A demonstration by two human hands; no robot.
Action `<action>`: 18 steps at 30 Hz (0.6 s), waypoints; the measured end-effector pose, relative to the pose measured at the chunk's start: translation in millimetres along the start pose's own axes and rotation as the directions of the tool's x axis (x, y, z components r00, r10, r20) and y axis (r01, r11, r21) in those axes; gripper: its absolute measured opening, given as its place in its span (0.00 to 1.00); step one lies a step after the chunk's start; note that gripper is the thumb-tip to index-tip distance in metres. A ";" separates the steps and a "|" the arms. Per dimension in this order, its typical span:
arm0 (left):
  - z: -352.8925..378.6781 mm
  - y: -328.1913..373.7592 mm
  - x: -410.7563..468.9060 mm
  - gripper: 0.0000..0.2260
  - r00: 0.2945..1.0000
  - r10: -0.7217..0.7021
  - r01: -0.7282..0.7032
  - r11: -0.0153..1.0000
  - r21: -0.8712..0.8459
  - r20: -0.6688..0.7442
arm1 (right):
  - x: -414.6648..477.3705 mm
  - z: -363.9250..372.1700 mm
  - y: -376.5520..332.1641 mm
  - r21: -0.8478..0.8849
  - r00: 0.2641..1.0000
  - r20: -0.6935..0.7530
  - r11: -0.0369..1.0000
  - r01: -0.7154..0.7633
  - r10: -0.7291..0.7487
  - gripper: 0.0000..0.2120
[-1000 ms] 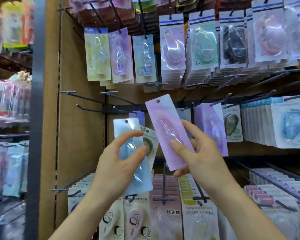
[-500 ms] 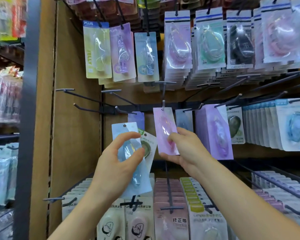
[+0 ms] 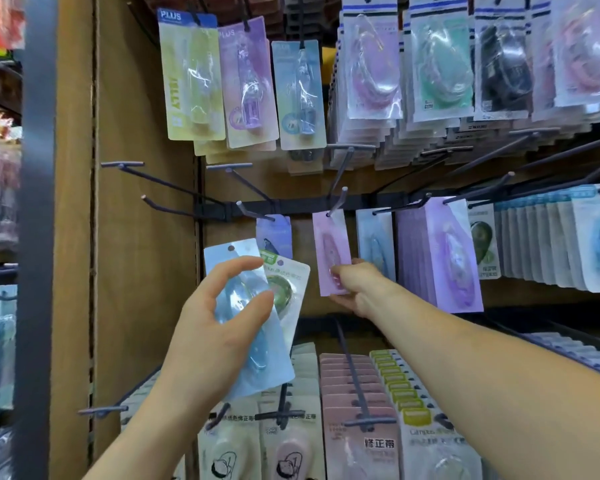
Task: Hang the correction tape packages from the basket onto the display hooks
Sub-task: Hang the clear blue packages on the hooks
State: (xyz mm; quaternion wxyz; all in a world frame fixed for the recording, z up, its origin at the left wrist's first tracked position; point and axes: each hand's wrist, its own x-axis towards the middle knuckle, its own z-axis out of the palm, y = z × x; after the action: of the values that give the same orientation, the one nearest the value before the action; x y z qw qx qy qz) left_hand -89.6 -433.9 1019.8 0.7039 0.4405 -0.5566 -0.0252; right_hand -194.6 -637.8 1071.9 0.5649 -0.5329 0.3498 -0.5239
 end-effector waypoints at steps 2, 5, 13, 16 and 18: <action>-0.2 -1.0 0.2 0.13 1.000 -0.020 0.020 1.000 0.006 -0.001 | -7.2 -3.0 -0.8 0.001 0.997 0.063 0.999 -0.054 0.053 0.15; 2.1 -1.9 1.0 0.13 0.999 -0.036 0.036 0.999 -0.012 0.009 | -28.4 -14.2 -9.4 -0.071 0.988 0.137 0.995 -0.064 0.074 0.12; 27.4 1.2 -2.0 0.18 1.000 -0.018 0.020 0.995 -0.095 0.022 | -121.3 -44.7 -23.5 -0.207 0.798 0.601 0.974 0.092 0.053 0.20; 38.1 3.2 -3.0 0.27 0.999 -0.008 0.015 0.981 -0.194 0.033 | -141.2 -45.4 -15.1 -0.073 0.727 0.679 0.976 0.204 -0.102 0.18; 43.2 4.7 -2.5 0.24 0.998 -0.014 0.027 0.975 -0.221 0.060 | -146.0 -45.0 -9.1 -0.006 0.747 0.627 0.958 0.287 -0.220 0.24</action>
State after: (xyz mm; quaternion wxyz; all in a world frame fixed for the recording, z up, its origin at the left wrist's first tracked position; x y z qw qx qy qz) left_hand -127.5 -455.2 1020.6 0.7319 0.3639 -0.5660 -0.1075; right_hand -269.6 -506.5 1048.4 0.5439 -0.7457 0.0952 -0.3729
